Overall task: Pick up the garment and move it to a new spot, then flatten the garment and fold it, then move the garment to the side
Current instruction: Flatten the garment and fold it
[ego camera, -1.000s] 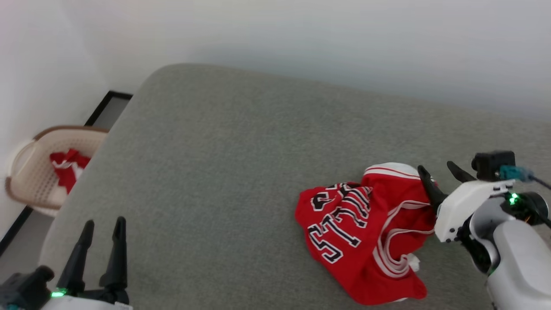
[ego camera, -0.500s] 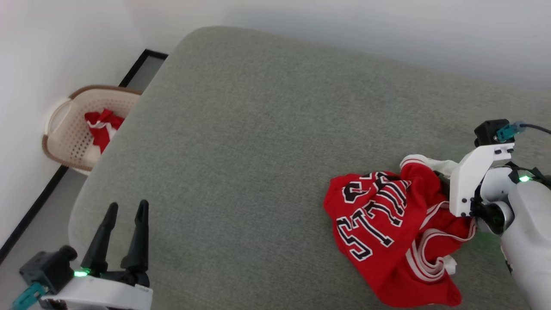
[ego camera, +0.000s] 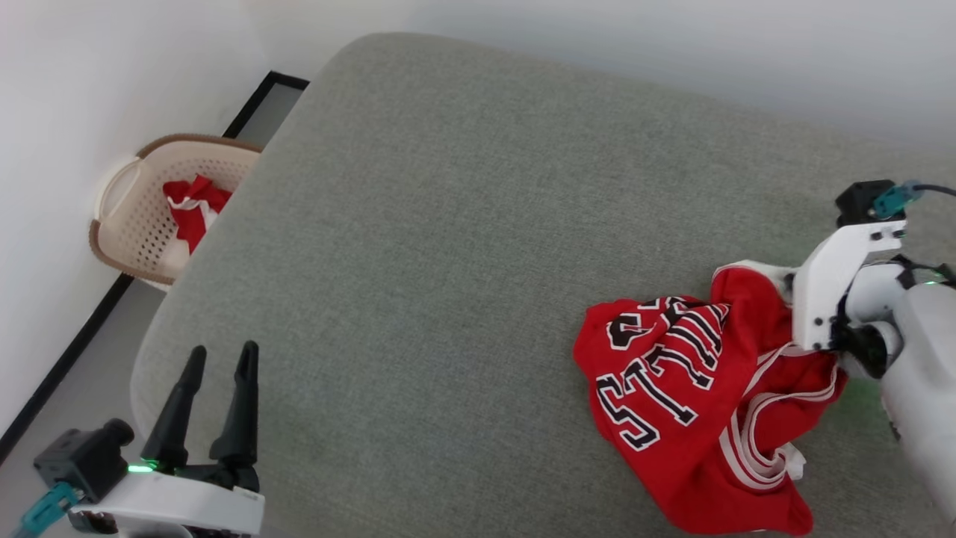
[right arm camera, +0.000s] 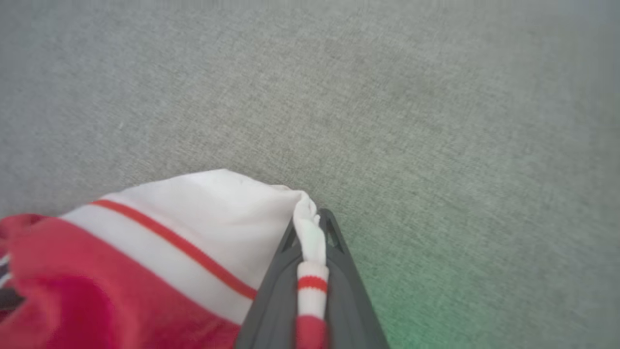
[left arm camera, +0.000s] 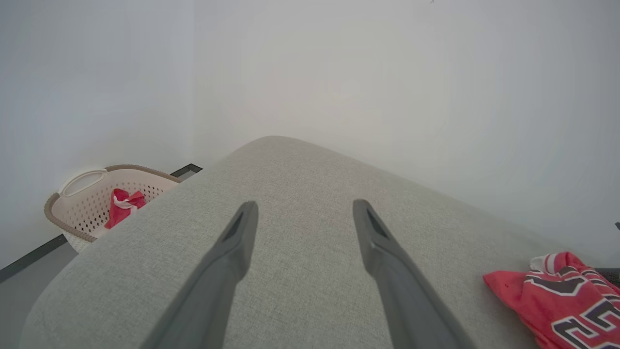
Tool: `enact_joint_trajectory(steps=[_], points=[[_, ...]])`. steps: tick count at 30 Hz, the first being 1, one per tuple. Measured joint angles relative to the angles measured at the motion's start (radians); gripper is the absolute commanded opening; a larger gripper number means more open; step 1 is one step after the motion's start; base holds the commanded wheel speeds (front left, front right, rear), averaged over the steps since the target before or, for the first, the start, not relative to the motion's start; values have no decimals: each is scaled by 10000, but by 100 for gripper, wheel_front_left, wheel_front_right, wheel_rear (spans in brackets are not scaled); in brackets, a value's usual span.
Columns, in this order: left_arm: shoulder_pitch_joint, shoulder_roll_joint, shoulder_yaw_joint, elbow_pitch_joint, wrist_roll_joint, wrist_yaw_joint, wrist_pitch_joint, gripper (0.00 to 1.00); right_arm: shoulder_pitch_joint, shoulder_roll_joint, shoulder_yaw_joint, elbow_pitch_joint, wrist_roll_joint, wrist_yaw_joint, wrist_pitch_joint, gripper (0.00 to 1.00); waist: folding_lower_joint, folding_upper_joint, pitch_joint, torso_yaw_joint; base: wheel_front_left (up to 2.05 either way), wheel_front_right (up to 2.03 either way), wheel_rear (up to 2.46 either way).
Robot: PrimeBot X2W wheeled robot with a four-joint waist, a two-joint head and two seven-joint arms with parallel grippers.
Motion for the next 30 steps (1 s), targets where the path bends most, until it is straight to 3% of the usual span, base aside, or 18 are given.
enact_joint_trajectory(steps=[14, 21, 30], points=[[411, 192, 397, -297, 44, 0, 0, 100, 88, -1379, -840, -61, 355, -2, -802, 0, 0, 0, -421, -976, 0, 0, 0], [576, 291, 451, -339, 81, 0, 0, 100, 1221, -1883, -1689, -104, 571, -2, -828, 0, 0, 0, -634, -1624, 0, 0, 0], [627, 468, 483, -424, 59, 0, 0, 100, 3149, -2063, -2872, -207, 865, 2, -819, 0, 0, 0, -837, -2360, 0, 0, 0]])
